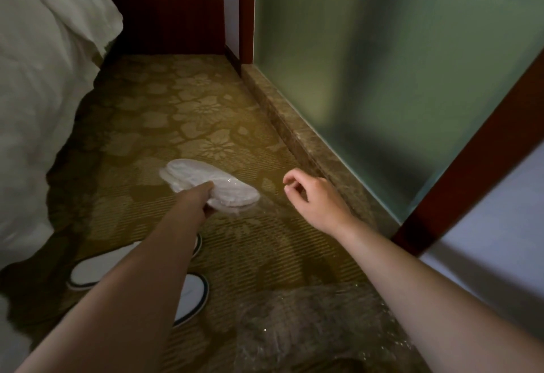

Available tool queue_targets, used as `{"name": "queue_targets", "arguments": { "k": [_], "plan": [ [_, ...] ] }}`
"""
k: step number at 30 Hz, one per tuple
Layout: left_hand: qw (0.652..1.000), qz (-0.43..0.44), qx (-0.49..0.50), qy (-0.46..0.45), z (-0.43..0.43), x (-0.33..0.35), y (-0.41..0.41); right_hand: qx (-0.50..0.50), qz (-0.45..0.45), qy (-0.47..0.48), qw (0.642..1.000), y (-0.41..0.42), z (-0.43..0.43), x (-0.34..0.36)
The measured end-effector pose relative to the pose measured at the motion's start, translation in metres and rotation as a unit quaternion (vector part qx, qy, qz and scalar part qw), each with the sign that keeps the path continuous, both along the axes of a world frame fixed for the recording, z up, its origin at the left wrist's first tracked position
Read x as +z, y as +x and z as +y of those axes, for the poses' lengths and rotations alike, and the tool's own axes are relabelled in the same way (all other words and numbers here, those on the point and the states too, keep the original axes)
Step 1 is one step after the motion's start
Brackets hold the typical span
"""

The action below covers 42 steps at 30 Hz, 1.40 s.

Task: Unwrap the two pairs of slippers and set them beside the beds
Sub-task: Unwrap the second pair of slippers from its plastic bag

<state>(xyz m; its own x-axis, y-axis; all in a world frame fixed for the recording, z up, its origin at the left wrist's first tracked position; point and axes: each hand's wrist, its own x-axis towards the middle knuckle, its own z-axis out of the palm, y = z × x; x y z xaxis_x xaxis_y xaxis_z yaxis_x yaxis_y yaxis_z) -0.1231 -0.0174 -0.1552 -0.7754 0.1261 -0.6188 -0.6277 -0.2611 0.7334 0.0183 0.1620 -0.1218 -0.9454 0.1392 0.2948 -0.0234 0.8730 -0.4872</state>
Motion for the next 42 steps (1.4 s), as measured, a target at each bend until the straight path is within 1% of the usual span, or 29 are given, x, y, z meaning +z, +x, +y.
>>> {"name": "queue_targets", "arguments": {
  "k": [2,3,4,5,7,8,9,11,14,16,18,20,21,23,26,28,30,34,37,42],
  "plan": [
    [1.0,0.014,-0.012,-0.012,0.003,-0.002,0.001,0.001,-0.026,-0.039,0.999,-0.007,-0.004,0.001],
    [0.999,0.023,-0.02,-0.014,0.005,-0.003,0.002,0.003,-0.044,-0.075,0.996,-0.011,-0.009,0.002],
    [0.999,0.034,-0.026,-0.016,0.007,-0.004,0.003,0.004,-0.063,-0.132,0.989,-0.015,-0.015,0.004],
    [0.998,0.046,-0.031,-0.02,0.01,-0.004,0.003,0.006,-0.082,-0.213,0.974,-0.019,-0.022,0.007],
    [0.995,0.077,-0.04,-0.039,0.015,-0.005,0.004,0.017,-0.134,-0.384,0.913,-0.023,-0.034,0.015],
    [0.993,0.089,-0.047,-0.055,0.018,-0.006,0.004,0.029,-0.168,-0.441,0.881,-0.023,-0.036,0.018],
    [0.991,0.095,-0.054,-0.071,0.021,-0.006,0.004,0.043,-0.205,-0.471,0.857,-0.023,-0.037,0.02],
    [0.99,0.096,-0.06,-0.08,0.025,-0.005,0.004,0.075,-0.266,-0.482,0.832,-0.021,-0.038,0.021],
    [0.992,0.091,-0.039,-0.075,0.028,-0.006,0.001,0.109,-0.34,-0.462,0.812,-0.017,-0.042,0.018],
    [0.994,0.08,-0.028,-0.075,0.027,-0.008,-0.001,0.109,-0.372,-0.421,0.82,-0.016,-0.045,0.014],
    [0.996,0.067,-0.012,-0.054,0.028,-0.008,-0.001,0.102,-0.398,-0.377,0.83,-0.015,-0.044,0.009],
    [0.998,0.054,0.01,-0.027,0.028,-0.005,0.0,0.077,-0.412,-0.367,0.83,-0.015,-0.042,0.004],
    [0.998,0.048,0.022,-0.016,0.028,-0.004,0.001,0.056,-0.405,-0.388,0.826,-0.014,-0.041,0.002],
    [0.998,0.043,0.039,-0.002,0.028,-0.004,0.001,0.004,-0.353,-0.476,0.805,-0.017,-0.036,-0.001],
    [0.997,0.052,0.048,-0.028,0.03,-0.007,0.004,-0.085,-0.215,-0.618,0.752,-0.022,-0.029,0.0],
    [0.996,0.068,0.053,-0.029,0.035,-0.007,0.007,-0.12,-0.143,-0.672,0.717,-0.024,-0.028,0.0],
    [0.995,0.087,0.058,0.0,0.041,-0.003,0.012,-0.134,-0.108,-0.694,0.699,-0.023,-0.03,0.0],
    [0.989,0.119,0.078,0.05,0.054,0.002,0.021,-0.156,-0.06,-0.7,0.694,-0.023,-0.033,0.001],
    [0.987,0.106,0.095,0.077,0.056,0.002,0.023,-0.166,-0.031,-0.71,0.684,-0.023,-0.031,0.002],
    [0.99,0.078,0.084,0.079,0.053,0.002,0.026,-0.158,-0.031,-0.707,0.689,-0.02,-0.03,0.0]
  ]
}}
